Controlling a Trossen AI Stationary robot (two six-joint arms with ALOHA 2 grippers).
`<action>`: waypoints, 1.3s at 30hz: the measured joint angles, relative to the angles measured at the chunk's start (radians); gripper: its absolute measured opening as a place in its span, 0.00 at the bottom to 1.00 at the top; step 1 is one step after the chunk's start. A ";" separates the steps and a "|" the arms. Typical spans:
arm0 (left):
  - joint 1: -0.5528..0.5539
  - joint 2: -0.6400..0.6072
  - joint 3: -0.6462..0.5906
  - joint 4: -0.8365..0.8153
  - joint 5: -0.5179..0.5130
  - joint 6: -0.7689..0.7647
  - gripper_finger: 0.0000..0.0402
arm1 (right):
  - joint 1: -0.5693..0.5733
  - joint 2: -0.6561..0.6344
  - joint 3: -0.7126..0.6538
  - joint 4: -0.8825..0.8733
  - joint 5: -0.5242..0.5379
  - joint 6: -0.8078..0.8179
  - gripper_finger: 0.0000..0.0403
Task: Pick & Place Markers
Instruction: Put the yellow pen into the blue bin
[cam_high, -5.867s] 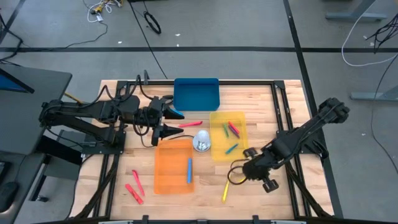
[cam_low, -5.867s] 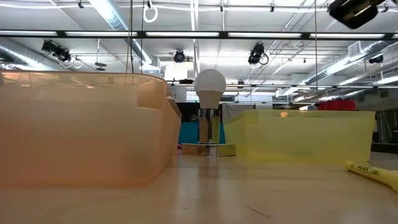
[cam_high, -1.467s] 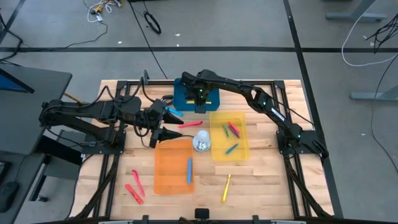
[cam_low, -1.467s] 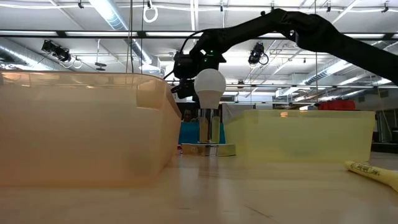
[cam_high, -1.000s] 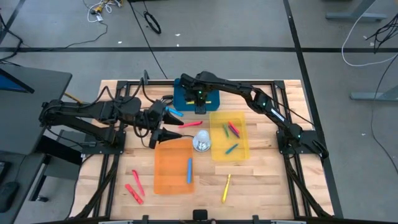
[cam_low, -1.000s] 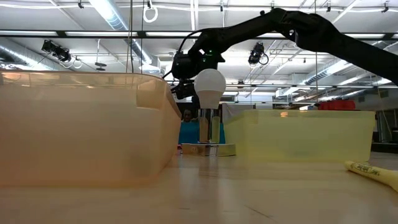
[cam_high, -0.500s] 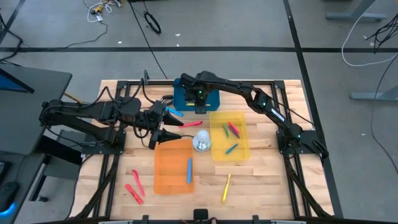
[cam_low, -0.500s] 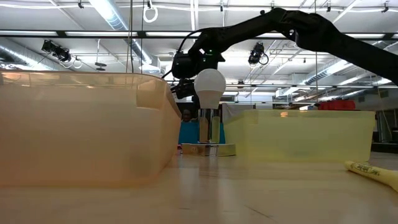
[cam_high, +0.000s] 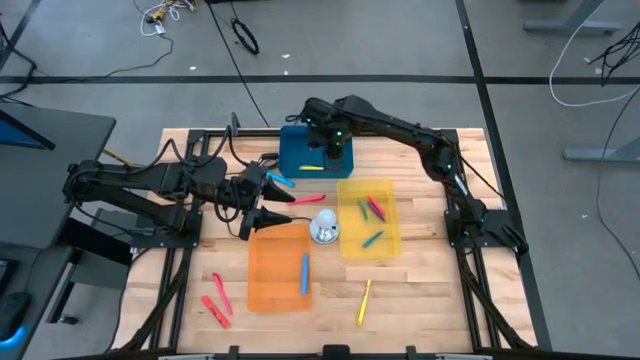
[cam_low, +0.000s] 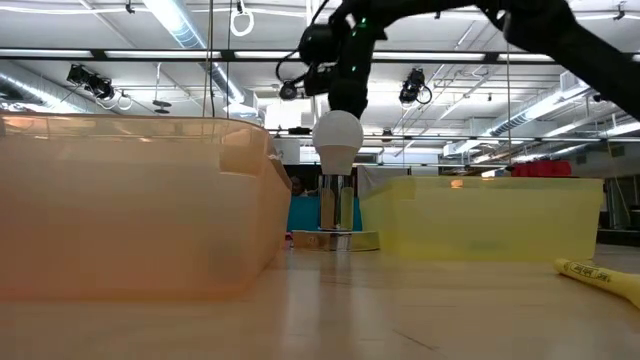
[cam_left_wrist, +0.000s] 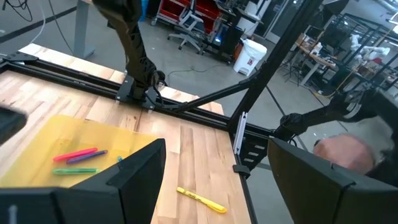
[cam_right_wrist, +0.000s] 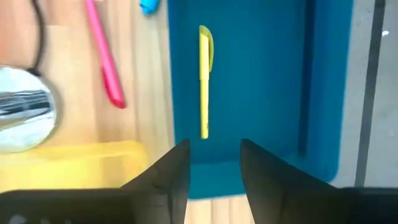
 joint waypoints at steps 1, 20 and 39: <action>0.000 0.000 0.000 0.000 0.000 0.000 0.71 | 0.002 -0.017 0.000 -0.010 0.000 0.009 0.34; 0.000 0.000 0.000 0.003 -0.003 0.002 0.71 | 0.083 -0.149 0.000 -0.168 0.008 0.269 0.34; 0.000 0.000 0.000 0.011 -0.048 0.021 0.71 | 0.306 -0.149 0.000 -0.168 -0.111 0.281 0.34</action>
